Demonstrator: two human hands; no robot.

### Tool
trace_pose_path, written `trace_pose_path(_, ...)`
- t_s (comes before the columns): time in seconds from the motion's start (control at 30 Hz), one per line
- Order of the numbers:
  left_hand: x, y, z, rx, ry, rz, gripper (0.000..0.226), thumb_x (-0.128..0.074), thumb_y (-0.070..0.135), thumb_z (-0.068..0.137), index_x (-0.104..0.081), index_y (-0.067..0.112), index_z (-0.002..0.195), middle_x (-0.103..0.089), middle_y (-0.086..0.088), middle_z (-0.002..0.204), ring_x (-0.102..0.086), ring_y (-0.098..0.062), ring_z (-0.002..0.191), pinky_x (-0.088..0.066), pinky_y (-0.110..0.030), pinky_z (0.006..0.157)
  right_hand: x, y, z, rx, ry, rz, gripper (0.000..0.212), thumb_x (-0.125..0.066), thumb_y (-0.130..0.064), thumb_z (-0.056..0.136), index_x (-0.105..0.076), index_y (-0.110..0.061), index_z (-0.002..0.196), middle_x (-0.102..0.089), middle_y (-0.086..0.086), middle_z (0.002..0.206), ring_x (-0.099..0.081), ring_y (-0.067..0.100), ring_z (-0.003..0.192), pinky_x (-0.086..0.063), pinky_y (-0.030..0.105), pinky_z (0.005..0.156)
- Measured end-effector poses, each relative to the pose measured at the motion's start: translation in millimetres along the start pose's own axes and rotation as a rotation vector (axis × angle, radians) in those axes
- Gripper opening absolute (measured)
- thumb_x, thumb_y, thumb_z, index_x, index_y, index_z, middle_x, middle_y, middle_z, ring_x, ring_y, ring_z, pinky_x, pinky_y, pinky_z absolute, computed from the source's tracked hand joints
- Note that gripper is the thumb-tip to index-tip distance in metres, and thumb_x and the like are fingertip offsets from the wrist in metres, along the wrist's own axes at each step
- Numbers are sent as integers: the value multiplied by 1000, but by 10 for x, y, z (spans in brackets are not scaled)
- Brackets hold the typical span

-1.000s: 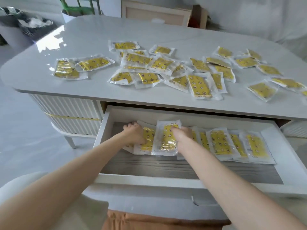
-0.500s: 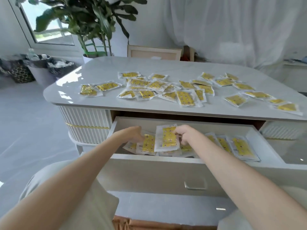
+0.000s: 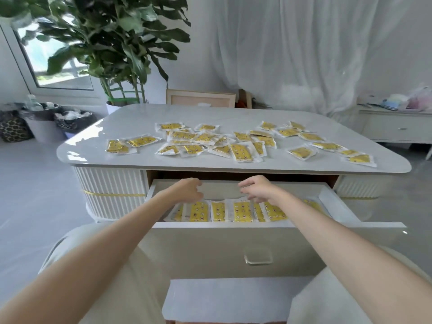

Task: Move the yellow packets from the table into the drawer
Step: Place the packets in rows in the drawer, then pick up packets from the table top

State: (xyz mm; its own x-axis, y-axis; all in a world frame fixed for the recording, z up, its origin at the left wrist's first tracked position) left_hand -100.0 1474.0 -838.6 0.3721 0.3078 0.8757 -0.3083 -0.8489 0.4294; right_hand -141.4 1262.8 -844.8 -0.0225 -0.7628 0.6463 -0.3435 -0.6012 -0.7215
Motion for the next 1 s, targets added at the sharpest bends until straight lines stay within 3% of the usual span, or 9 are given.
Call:
trace_pose_path(0.2,245,286,62,-121,128,92,46,-43,23,97,-38,15,142,-49,-5,140,-48,-23,125,-41,-31,100,234,-116,-2,203,243,30,15,-58,-17,91,-67,-23,102,-70,-1,108,-65,13,86,-53,26,78)
trace_pose_path(0.33,372,410,137,-180,206,47,42,-44,20,97,-42,15,139,-55,-3,134,-54,-21,118,-44,-28,91,437,-173,134,303,396,-94,17,-55,-25,94,-64,-22,108,-65,-4,115,-57,9,94,-44,23,78)
trace_pose_path(0.47,516,441,310,-225,311,9,40,-45,19,96,-44,17,136,-55,-1,131,-54,-19,115,-43,-27,87,532,-252,412,320,297,-274,33,-52,-24,94,-56,-20,127,-51,-1,139,-49,18,123,-43,31,94)
trace_pose_path(0.6,575,362,507,-237,369,4,39,-46,19,96,-45,19,135,-55,-1,131,-51,-20,117,-42,-30,94,478,-230,718,281,158,-518,49,-37,-37,99,-35,-24,146,-27,0,156,-17,27,145,-24,45,114)
trace_pose_path(0.67,575,326,628,-233,364,26,40,-46,19,96,-44,19,136,-53,0,133,-48,-21,121,-40,-31,97,429,-205,812,262,121,-641,52,-28,-48,99,-28,-31,148,-21,-2,158,-15,31,145,-21,48,113)
trace_pose_path(0.73,570,318,720,-227,359,45,41,-46,19,96,-44,20,137,-52,0,135,-46,-24,124,-40,-34,101,388,-211,826,283,147,-684,51,-26,-53,98,-29,-37,147,-27,-3,156,-18,32,143,-25,46,110)
trace_pose_path(0.83,529,409,861,-246,382,83,41,-44,19,96,-43,20,138,-50,-2,137,-39,-26,126,-36,-36,102,383,-249,874,342,98,-551,43,-32,-46,99,-39,-41,141,-39,-3,150,-27,29,139,-34,40,106)
trace_pose_path(0.9,464,543,933,-266,395,123,43,-44,20,96,-41,21,139,-46,-2,141,-32,-27,130,-34,-37,104,475,-268,891,364,70,-351,40,-42,-37,98,-46,-40,137,-46,-3,145,-47,19,125,-44,30,94)
trace_pose_path(1.0,353,802,1027,-277,409,154,45,-42,18,96,-39,23,140,-39,-1,144,-25,-24,135,-31,-38,106,763,-231,871,387,244,-182,37,-50,-21,94,-55,-34,129,-53,-5,137,-57,13,88,-43,25,76)
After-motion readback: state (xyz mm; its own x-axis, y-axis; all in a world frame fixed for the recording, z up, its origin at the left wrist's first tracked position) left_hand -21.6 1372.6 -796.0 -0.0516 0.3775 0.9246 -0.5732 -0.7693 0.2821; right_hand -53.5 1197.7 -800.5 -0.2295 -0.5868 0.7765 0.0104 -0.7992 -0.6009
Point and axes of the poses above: each hand's wrist, its own z-axis towards the middle knuckle, its own x-axis out of the back of the hand, y = z × x, the point moved 2 cm from there along z, towards the middle knuckle
